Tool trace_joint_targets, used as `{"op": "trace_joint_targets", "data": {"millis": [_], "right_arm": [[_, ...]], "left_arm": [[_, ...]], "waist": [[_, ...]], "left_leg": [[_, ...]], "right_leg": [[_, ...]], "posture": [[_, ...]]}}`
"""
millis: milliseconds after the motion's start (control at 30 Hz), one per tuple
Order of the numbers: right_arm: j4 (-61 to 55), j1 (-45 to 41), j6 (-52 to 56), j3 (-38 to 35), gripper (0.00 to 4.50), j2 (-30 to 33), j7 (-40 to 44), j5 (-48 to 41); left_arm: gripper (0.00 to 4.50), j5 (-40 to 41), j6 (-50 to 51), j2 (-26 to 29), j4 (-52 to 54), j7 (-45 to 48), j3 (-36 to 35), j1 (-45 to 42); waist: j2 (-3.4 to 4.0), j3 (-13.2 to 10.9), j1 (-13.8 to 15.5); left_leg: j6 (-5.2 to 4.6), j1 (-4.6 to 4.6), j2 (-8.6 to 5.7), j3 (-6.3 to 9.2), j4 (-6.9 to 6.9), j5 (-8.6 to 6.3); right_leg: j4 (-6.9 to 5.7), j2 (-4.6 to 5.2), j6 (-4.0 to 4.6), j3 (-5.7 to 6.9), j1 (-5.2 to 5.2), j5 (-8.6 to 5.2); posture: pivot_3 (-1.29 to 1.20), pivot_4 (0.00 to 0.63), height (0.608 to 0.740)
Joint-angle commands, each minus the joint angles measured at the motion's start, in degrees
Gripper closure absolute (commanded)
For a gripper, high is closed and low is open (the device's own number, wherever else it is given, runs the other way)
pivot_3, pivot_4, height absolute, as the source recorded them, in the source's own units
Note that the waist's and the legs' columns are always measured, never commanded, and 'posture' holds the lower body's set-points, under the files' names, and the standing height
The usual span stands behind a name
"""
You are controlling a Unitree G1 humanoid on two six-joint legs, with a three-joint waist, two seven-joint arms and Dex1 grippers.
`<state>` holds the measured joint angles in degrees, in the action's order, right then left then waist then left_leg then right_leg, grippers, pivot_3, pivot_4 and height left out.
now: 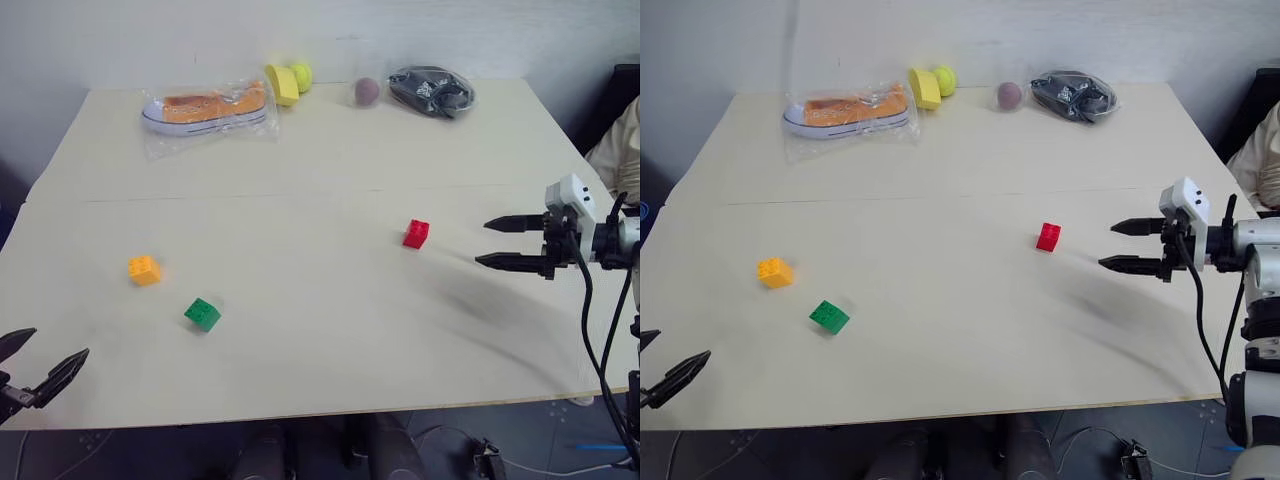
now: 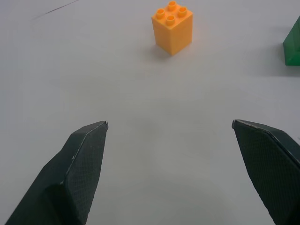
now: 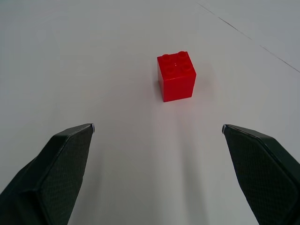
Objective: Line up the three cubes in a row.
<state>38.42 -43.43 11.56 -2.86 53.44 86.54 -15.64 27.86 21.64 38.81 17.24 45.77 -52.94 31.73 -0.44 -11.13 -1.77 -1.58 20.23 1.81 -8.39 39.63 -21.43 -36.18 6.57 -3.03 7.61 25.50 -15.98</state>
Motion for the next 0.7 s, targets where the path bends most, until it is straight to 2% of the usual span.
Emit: {"op": "trace_joint_targets", "data": {"millis": [33,267,533,700], "right_arm": [[-2.48,0.09,0.14,-1.92,0.0,0.13,-0.35,-1.31],[-2.7,-5.41,-0.51,0.61,0.0,-4.37,-1.83,-0.11],[8.53,-13.25,-6.74,5.68,0.0,-12.2,-3.65,6.1],[18.23,-17.31,-12.15,6.9,0.0,-16.34,-8.01,9.94]], "left_arm": [[0.04,0.21,-0.15,0.86,1.49,-0.63,-0.11,-0.72],[0.04,10.52,9.78,7.34,11.88,1.89,5.45,-7.87],[0.04,19.52,16.08,18.23,16.86,7.41,22.57,-25.84],[0.04,22.32,18.31,21.62,16.18,9.74,31.69,-39.46]], "waist": [[0.0,0.0,0.02],[0.0,0.0,0.09],[0.04,-0.02,-0.01],[0.07,-0.04,-0.01]], "left_leg": [[0.0,0.0,0.0,0.0,0.0,0.0],[0.01,0.0,0.0,0.0,0.15,0.01],[0.03,0.03,-0.02,-0.01,0.22,0.07],[0.01,0.08,-0.04,-0.01,0.31,0.08]], "right_leg": [[0.0,0.0,0.0,0.0,0.0,0.0],[-0.2,0.01,0.0,-0.04,-0.01,0.0],[-0.28,-0.04,0.0,-0.03,0.0,0.0],[-0.39,-0.11,0.0,-0.03,-0.01,0.0]], "posture": [[0.0,0.15,0.74],[0.0,0.15,0.74],[0.0,0.15,0.74],[0.0,0.15,0.74]]}}
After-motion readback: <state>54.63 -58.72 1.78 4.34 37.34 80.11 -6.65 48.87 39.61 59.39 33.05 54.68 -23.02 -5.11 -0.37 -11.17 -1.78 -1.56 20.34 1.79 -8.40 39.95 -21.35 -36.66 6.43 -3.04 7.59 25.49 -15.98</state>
